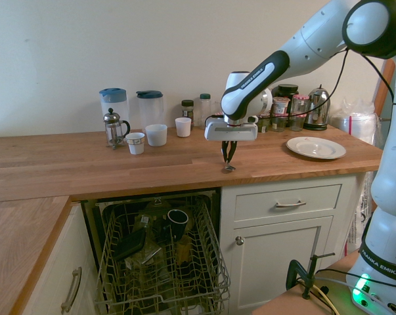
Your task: Put the spoon in the dishwasher
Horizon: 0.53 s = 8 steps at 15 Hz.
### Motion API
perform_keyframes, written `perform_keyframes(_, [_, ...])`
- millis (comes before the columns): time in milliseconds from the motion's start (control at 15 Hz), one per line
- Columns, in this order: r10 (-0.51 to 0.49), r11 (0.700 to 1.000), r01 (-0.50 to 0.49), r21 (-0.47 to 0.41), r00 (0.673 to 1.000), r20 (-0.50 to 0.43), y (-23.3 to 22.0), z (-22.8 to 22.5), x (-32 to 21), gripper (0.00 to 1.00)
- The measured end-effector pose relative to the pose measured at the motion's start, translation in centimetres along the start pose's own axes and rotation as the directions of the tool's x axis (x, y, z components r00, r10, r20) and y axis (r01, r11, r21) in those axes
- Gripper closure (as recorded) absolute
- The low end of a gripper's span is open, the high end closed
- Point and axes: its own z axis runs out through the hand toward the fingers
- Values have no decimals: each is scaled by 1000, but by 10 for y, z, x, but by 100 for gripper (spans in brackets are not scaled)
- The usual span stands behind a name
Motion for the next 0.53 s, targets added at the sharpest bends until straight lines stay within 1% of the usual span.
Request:
perform_keyframes(200, [-21,1000,22,16,999,-31,27,-23,-44,100])
perform_keyframes(400, [-80,996,81,33,996,-44,39,-39,-117,100])
perform_keyframes(533, [-132,990,133,40,991,-34,45,-35,-166,100])
